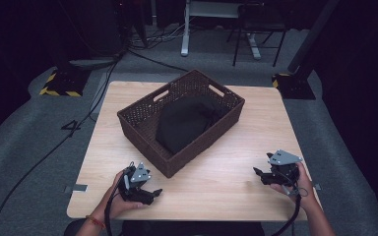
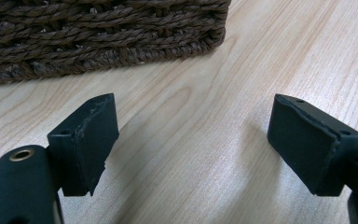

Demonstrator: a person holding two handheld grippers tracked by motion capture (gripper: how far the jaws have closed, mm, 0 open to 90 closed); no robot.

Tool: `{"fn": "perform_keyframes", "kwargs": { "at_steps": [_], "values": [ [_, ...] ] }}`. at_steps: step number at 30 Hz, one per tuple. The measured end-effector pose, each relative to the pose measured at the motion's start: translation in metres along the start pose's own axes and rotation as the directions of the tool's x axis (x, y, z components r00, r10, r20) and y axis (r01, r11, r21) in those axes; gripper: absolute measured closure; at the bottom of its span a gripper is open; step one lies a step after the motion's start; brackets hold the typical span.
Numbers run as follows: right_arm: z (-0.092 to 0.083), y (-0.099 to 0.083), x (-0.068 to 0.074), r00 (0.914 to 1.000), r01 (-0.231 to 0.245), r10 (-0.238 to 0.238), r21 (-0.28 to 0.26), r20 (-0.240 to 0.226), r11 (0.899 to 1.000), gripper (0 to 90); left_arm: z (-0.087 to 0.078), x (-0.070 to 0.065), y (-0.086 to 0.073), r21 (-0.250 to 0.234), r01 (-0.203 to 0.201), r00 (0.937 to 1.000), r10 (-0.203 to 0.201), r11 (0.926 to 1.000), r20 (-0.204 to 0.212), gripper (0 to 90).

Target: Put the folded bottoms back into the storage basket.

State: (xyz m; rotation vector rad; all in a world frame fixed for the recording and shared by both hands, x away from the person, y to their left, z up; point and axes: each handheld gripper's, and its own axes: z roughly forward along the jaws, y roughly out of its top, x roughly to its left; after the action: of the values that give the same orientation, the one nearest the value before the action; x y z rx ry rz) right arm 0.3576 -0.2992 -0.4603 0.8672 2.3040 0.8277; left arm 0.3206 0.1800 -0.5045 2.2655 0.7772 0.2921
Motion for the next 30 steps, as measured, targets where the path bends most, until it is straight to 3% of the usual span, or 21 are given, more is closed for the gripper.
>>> {"fn": "perform_keyframes", "kwargs": {
  "at_steps": [11,15,19,22,23,24,30],
  "values": [
    [0.000,-0.034,-0.006,0.9947,-0.103,0.103,0.015,-0.010,0.995,26.4,0.000,0.000,0.000,0.000,0.000,1.0000,0.000,1.0000,0.000,16.6],
    [-0.001,-0.045,-0.009,0.9884,-0.150,0.150,0.014,-0.021,0.989,26.3,0.000,0.000,0.000,0.000,0.000,1.0000,0.000,1.0000,0.000,16.6],
    [-0.001,-0.055,-0.011,0.9801,-0.195,0.196,0.013,-0.035,0.981,25.9,0.000,0.000,0.000,0.001,0.003,1.0000,-0.003,1.0000,-0.002,16.6],
    [0.000,-0.066,-0.015,0.9651,-0.256,0.256,0.002,-0.054,0.967,24.4,0.000,0.000,0.000,0.001,0.005,1.0000,-0.005,1.0000,-0.005,16.6],
    [0.000,-0.066,-0.015,0.9651,-0.256,0.256,0.002,-0.054,0.967,24.4,0.000,0.000,0.000,0.001,0.005,1.0000,-0.005,1.0000,-0.005,16.6],
    [-0.001,-0.069,-0.016,0.9549,-0.293,0.293,-0.003,-0.050,0.956,23.4,0.000,0.000,0.000,0.001,0.005,1.0000,-0.005,1.0000,-0.005,16.6],
    [0.000,-0.070,-0.017,0.9489,-0.314,0.314,0.004,-0.034,0.950,19.4,0.000,0.000,0.000,0.001,0.005,1.0000,-0.005,1.0000,-0.007,16.6]
  ]
}}
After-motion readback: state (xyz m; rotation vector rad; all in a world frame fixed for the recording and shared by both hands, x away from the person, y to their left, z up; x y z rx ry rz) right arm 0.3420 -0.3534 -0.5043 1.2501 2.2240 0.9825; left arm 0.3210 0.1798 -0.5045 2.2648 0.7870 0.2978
